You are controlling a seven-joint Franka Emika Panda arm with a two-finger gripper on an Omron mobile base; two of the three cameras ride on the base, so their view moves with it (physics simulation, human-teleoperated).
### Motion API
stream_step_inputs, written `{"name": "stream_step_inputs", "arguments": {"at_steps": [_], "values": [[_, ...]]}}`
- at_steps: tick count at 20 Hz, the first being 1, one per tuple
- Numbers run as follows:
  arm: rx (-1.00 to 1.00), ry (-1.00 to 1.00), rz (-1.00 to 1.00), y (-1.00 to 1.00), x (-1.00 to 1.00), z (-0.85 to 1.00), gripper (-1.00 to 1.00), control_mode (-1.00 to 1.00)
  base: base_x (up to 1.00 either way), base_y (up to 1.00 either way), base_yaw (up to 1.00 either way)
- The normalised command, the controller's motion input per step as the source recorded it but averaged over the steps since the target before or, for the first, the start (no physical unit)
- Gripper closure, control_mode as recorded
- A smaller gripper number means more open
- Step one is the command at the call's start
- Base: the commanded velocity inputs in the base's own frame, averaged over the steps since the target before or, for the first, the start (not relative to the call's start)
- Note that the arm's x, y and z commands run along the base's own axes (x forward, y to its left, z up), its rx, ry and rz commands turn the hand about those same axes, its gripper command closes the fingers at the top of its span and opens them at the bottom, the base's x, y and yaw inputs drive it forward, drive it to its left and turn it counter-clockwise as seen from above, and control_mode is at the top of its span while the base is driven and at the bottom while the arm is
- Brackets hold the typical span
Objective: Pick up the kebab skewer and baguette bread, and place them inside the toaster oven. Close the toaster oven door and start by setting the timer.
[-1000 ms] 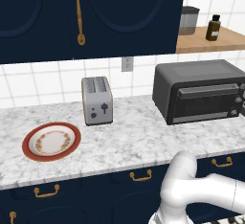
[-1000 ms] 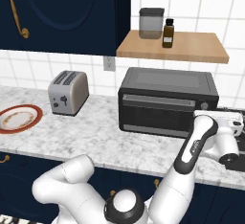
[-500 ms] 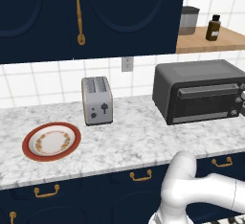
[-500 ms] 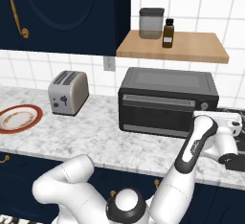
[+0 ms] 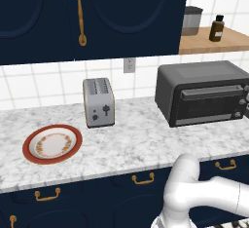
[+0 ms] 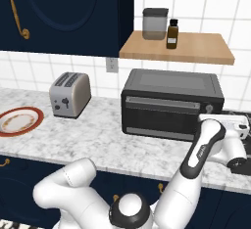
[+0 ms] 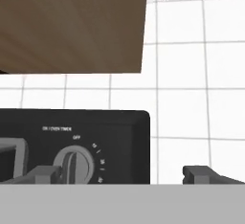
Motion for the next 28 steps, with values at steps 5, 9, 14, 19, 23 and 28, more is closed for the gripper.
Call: {"name": "stream_step_inputs", "arguments": {"at_steps": [5, 9, 14, 19, 23, 28], "values": [[0.00, 0.00, 0.00, 0.01, -0.16, 0.00, -1.00, -1.00, 0.00, 0.00, 0.00], [0.00, 0.00, 0.00, 0.10, 0.00, 0.00, -1.00, -1.00, 0.00, 0.00, 0.00], [0.00, 0.00, 0.00, 0.15, 0.00, 0.00, -1.00, -1.00, 0.00, 0.00, 0.00], [-0.01, 0.00, 0.00, 0.06, 0.18, 0.00, -1.00, -1.00, 0.00, 0.00, 0.00], [-0.01, 0.00, -0.01, 0.00, 0.19, 0.00, -1.00, -1.00, 0.00, 0.00, 0.00], [-0.01, 0.00, -0.01, -0.07, 0.11, 0.00, -1.00, -1.00, 0.00, 0.00, 0.00]]}}
